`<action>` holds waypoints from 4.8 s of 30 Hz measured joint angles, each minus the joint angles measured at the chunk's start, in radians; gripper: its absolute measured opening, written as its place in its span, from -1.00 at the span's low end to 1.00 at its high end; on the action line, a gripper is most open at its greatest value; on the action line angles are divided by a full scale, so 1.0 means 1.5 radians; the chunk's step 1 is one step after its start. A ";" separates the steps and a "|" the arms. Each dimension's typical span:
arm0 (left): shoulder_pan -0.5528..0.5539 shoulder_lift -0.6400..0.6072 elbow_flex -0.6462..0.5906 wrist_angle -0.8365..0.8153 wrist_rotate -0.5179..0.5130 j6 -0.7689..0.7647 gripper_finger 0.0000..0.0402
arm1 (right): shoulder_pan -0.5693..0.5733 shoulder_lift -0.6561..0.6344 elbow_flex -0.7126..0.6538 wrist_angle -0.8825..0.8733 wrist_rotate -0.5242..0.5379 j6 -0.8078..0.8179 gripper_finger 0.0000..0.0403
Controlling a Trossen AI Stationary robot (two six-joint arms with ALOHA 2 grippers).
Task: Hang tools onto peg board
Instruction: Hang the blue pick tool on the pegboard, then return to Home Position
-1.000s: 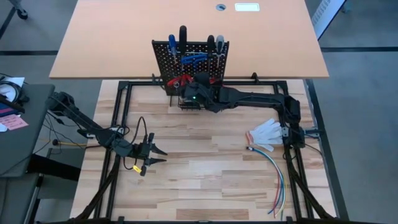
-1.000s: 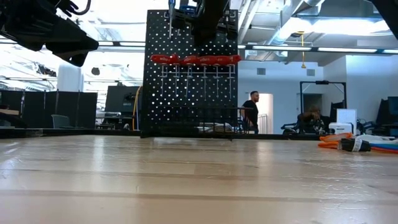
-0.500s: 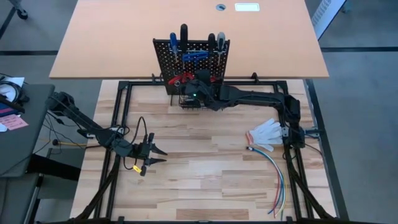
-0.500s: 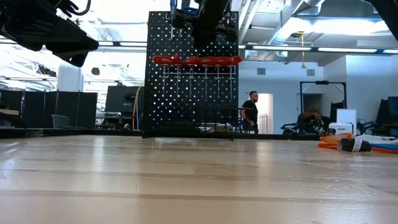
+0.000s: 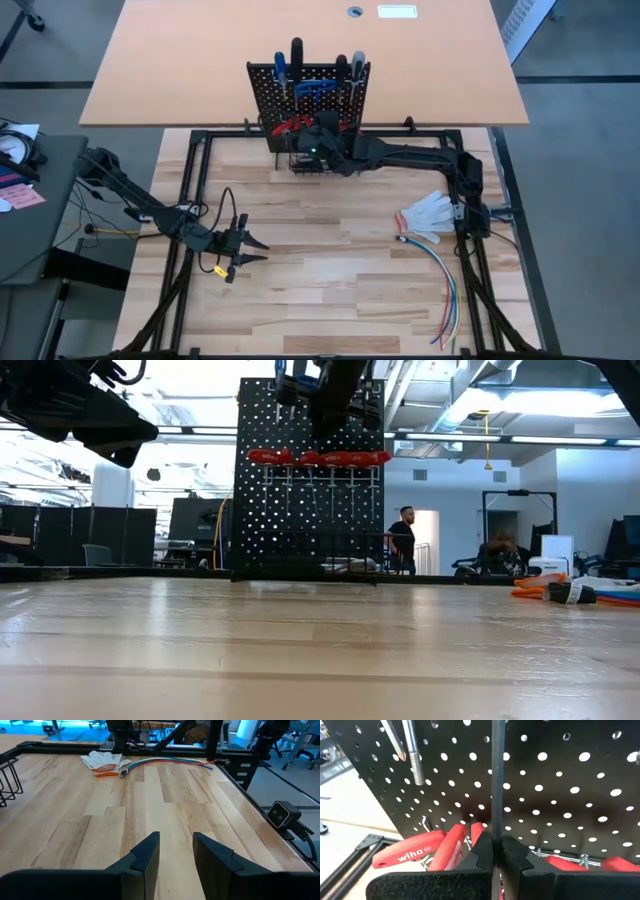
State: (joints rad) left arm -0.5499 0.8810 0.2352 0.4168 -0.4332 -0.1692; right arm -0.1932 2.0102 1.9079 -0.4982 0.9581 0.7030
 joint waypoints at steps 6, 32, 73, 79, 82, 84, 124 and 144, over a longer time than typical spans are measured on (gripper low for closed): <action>0.000 0.000 0.000 0.000 0.000 -0.002 -0.45 | -0.005 0.002 0.002 -0.031 -0.007 -0.013 -0.94; 0.000 0.000 0.000 -0.006 0.000 -0.005 -0.45 | 0.040 -0.034 -0.001 -0.051 -0.010 -0.258 0.02; 0.054 -0.091 0.000 -0.002 0.034 0.012 -0.45 | 0.281 -0.397 -0.834 0.471 -0.249 -0.171 -0.94; 0.135 -0.164 0.001 -0.060 0.112 0.014 -0.47 | 0.200 -0.436 -0.907 0.721 -0.587 -0.356 -0.97; 0.178 -0.234 0.001 -0.117 0.113 0.022 -0.52 | 0.175 -0.504 -0.959 0.758 -0.620 -0.362 -0.98; 0.202 -0.284 0.001 -0.151 0.112 0.023 -0.56 | 0.165 -0.559 -0.997 0.755 -0.619 -0.361 -0.98; 0.250 -0.585 0.007 -0.425 0.070 0.044 -0.72 | 0.139 -1.242 -1.267 0.531 -0.585 -0.377 -0.98; 0.268 -0.583 -0.112 -0.304 0.110 0.026 -0.72 | 0.136 -1.336 -1.268 0.355 -0.585 -0.327 -0.98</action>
State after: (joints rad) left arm -0.1472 0.0059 0.0679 -0.0386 -0.2679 -0.1306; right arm 0.0101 0.0068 0.0063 0.0340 0.0811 0.2128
